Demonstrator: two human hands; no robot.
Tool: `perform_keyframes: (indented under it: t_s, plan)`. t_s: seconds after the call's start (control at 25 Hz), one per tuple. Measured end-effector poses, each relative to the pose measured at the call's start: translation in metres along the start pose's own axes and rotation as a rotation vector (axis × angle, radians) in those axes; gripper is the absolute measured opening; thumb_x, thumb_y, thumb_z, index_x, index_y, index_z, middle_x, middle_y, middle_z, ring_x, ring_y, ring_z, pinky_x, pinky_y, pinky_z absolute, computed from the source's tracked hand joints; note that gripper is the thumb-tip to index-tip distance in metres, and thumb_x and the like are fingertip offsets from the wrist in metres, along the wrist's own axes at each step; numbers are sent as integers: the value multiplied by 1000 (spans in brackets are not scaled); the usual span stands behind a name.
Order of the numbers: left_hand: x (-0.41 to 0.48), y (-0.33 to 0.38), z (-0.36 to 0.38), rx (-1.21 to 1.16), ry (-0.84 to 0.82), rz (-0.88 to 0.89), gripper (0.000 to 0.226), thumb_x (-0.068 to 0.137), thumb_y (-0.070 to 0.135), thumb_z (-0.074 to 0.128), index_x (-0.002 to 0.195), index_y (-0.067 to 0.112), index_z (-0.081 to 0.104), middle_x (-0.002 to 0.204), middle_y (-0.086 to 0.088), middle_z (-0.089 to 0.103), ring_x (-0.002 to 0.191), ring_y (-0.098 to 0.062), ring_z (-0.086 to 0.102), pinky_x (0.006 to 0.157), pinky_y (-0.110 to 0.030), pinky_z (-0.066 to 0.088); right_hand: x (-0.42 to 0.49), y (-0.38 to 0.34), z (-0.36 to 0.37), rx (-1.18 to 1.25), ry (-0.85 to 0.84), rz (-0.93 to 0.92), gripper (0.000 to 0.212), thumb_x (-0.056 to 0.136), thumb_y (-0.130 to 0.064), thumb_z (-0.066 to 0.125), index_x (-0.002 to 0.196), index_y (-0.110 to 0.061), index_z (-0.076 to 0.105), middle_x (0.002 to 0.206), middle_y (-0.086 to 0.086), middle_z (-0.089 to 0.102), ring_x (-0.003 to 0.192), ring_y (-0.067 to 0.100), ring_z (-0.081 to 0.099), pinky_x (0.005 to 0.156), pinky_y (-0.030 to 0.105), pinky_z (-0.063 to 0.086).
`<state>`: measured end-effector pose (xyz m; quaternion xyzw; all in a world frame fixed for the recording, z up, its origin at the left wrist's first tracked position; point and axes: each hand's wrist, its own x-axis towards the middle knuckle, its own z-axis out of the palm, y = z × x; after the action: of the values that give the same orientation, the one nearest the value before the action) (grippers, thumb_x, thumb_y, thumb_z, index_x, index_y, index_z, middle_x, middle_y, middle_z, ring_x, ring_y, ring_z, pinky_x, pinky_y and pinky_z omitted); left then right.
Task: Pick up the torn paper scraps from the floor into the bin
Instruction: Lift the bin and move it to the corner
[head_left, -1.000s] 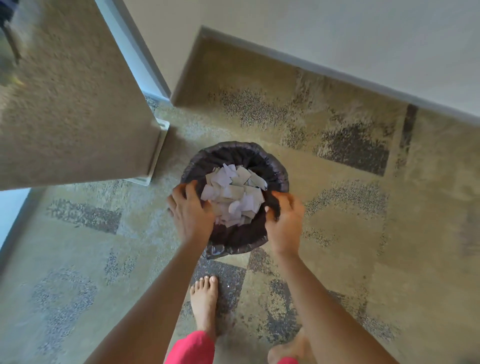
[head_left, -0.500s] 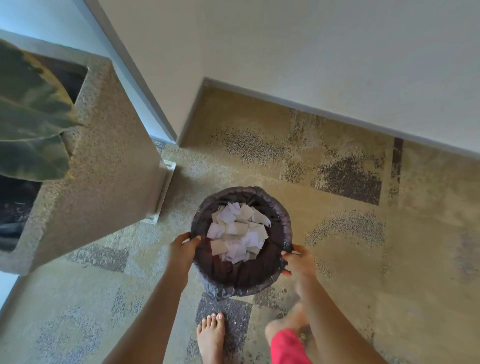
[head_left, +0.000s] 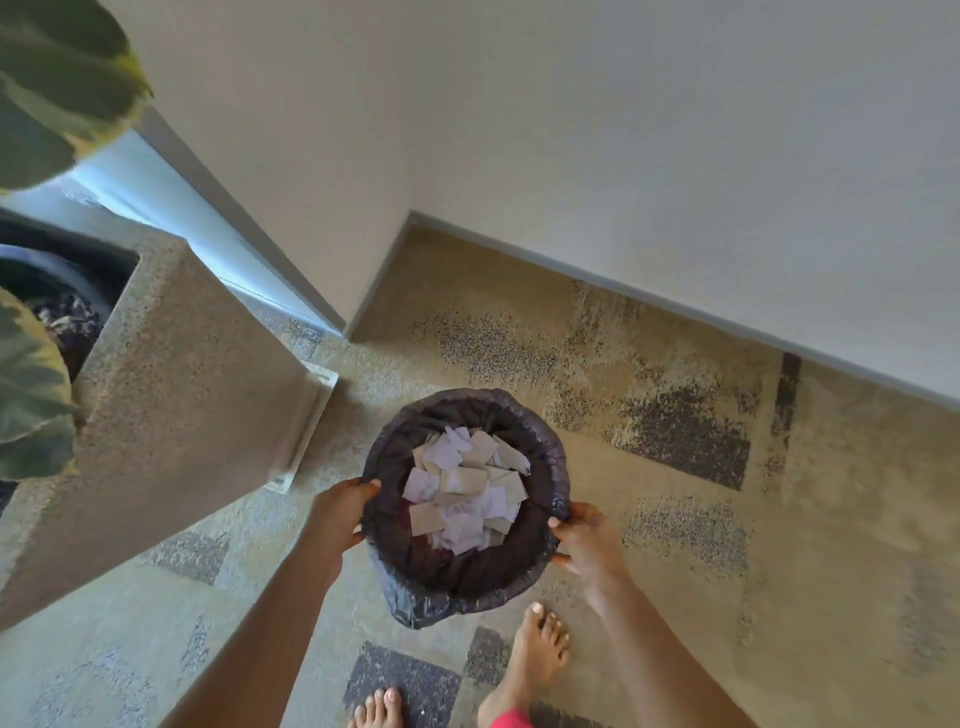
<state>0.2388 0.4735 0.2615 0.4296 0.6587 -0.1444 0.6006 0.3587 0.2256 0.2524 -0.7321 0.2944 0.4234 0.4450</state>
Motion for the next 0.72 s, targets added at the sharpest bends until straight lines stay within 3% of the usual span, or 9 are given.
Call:
perform_keyframes:
  t_s: [0.16,0.36,0.48,0.6,0.72]
  plan:
    - [9,44,27,-10,-65,25,30,96,25,58,122,9,58,119,-10,62,113,-29,56,94,-39,46,23,-63,-7,-35,-29,-69,24,91,1,57,87,-23,55,90,0,64,79,13,60,76,43,56]
    - [37,104,51,-103,-50,146,14,93,25,61,100,13,62,107,-8,64,92,-21,59,84,-36,49,66,-122,5,7,-3,-137,34,88,6,58,111,-18,52,101,1,64,84,15,61,65,37,56]
    - [63,142,57,-168,-30,201,23,93,25,60,112,12,58,106,-5,62,80,-14,59,72,-30,49,86,-156,22,49,-12,-195,30,90,6,55,108,-17,52,92,-3,60,78,10,58,69,41,56]
    - [77,170,57,-216,-27,268,38,91,22,58,126,7,56,116,-8,64,91,-17,61,75,-30,50,107,-184,40,74,-20,-238,32,90,8,54,111,-16,50,92,-2,59,77,11,58,72,43,57]
    - [86,192,55,-252,-6,307,40,90,21,53,128,8,57,122,-8,64,102,-22,62,72,-29,52,121,-209,59,71,-31,-267,32,91,6,52,113,-16,48,97,0,58,85,17,59,73,43,58]
